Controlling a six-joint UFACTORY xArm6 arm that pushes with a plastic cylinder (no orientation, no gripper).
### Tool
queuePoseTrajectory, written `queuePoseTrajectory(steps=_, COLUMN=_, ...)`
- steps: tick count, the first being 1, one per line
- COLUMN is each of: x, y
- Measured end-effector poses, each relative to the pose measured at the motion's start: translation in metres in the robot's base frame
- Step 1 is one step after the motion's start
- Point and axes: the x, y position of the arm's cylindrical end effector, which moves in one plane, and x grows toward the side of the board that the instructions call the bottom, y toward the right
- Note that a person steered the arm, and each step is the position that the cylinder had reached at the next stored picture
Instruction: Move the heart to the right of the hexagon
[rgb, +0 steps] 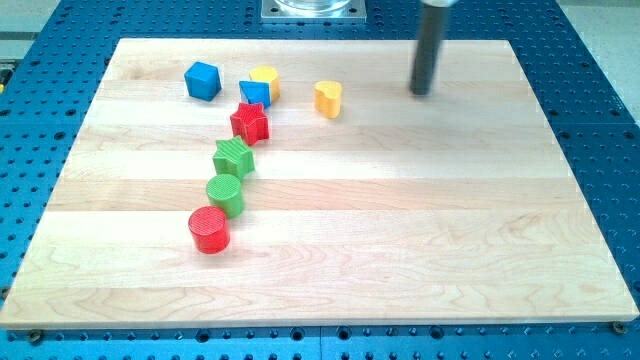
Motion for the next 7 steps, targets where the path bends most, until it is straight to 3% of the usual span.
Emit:
queuePoseTrajectory(steps=1, x=0.098, y=-0.063)
queuePoseTrajectory(steps=2, x=0.102, y=-0.162)
queuePoseTrajectory(steps=3, x=0.057, y=-0.181)
queuePoseTrajectory(steps=4, x=0.044, y=-0.200)
queuePoseTrajectory(steps=6, x=0.030, y=-0.136)
queuePoseTrajectory(steps=7, x=0.028, y=-0.134)
